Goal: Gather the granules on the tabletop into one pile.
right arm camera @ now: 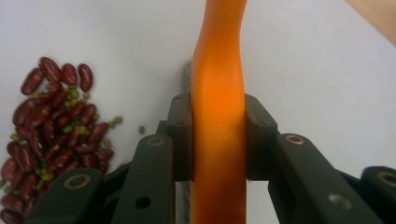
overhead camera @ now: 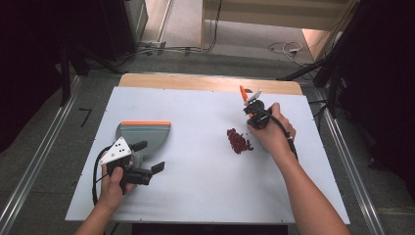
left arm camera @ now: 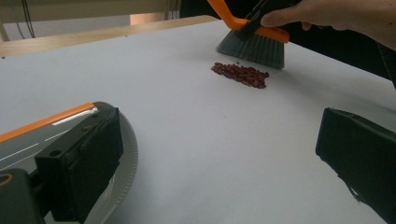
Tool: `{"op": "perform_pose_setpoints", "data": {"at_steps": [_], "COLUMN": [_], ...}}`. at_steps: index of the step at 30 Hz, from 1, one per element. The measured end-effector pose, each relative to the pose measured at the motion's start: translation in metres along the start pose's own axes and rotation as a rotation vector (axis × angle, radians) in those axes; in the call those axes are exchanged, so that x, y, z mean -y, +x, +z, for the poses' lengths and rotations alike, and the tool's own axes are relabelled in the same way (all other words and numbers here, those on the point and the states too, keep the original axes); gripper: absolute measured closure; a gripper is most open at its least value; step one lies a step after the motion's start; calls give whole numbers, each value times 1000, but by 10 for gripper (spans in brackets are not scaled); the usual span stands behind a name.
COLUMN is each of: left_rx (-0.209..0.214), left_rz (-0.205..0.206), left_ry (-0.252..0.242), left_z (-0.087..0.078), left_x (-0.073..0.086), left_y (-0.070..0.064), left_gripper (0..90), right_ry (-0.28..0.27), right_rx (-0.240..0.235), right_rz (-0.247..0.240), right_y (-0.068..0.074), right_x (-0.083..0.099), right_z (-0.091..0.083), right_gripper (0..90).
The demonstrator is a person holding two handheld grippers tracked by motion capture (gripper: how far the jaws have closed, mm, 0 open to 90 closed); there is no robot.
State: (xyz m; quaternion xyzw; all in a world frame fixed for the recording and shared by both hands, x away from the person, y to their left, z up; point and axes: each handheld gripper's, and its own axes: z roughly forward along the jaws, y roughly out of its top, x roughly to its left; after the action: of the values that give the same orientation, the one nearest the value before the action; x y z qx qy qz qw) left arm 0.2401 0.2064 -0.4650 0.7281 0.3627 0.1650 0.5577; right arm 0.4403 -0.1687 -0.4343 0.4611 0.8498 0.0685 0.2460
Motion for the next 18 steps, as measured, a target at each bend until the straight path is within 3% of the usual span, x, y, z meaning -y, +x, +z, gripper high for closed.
{"op": "perform_pose_setpoints", "data": {"at_steps": [5, 9, 13, 18], "left_rx": [1, 0, 0, 0], "left_rz": [1, 2, 3, 3], "left_ry": [-2, -3, 1, -4], "left_z": [-1, -1, 0, -1], "left_x": [0, 0, -1, -1], "left_y": [0, 0, 0, 0], "left_gripper": [16, 16, 16, 16], "right_ry": [26, 31, 31, 30], "right_rx": [4, -27, -93, -108], "right_rz": [-51, -42, -21, -31], "right_y": [27, 32, 34, 43], "right_x": [-8, -10, -12, -17], "right_z": [-2, -5, -10, -13], "right_gripper": [684, 684, 684, 684]}}
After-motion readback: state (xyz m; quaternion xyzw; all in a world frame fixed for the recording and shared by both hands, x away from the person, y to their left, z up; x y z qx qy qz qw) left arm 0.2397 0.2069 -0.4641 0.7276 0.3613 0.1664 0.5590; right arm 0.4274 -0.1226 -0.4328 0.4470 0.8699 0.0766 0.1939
